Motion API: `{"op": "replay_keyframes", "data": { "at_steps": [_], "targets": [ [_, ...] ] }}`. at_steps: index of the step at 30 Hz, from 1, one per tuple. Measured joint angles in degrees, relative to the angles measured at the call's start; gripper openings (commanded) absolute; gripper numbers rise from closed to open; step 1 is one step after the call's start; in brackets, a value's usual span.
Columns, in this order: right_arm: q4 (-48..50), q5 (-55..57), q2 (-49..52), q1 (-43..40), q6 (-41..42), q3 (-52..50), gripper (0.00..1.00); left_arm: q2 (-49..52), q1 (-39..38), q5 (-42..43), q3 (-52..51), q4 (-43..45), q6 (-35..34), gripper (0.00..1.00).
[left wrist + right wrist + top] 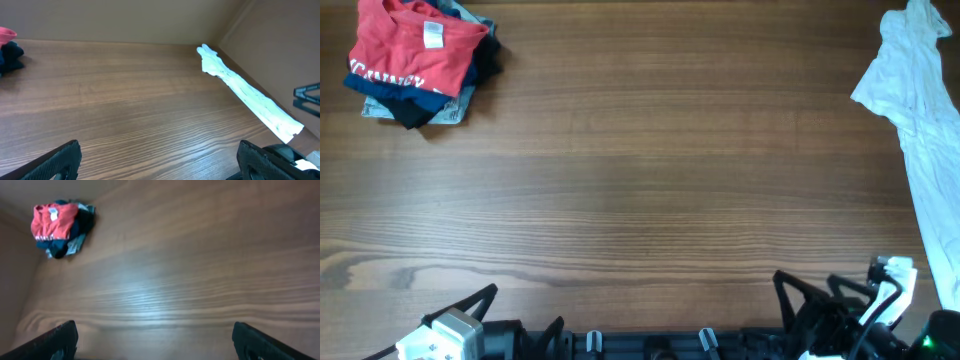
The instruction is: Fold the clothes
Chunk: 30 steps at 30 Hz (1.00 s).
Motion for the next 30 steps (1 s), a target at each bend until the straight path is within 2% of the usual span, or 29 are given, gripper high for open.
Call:
{"op": "replay_keyframes", "data": {
  "at_steps": [3,6,13,18,22,26,30],
  "targets": [
    [11.4,1.7,-1.0,0.0,-0.7,-2.6,1.0,0.0,0.0,0.0,0.0,-0.1,0.0,1.0],
    [24.2,2.7,-4.0,0.0,-2.4,-11.4,1.0,0.0,0.0,0.0,0.0,-0.2,0.0,1.0],
    [55.8,4.4,-16.4,5.9,-4.9,-41.1,1.0,0.0,0.0,0.0,-0.3,-0.2,0.0,1.0],
    [69.7,7.7,-21.2,7.0,-5.5,-55.1,1.0,0.0,0.0,0.0,-0.3,-0.2,0.0,1.0],
    [80.8,8.6,-21.4,7.0,-5.5,-61.7,1.0,0.0,0.0,0.0,-0.3,-0.2,-0.2,1.0],
    [86.4,9.2,-21.5,7.0,-5.5,-66.6,1.0,0.0,0.0,0.0,-0.3,-0.2,-0.2,1.0],
    [86.9,9.9,-21.5,7.0,-6.8,-67.9,1.0,0.0,0.0,0.0,-0.3,-0.2,-0.2,1.0]
  ]
}}
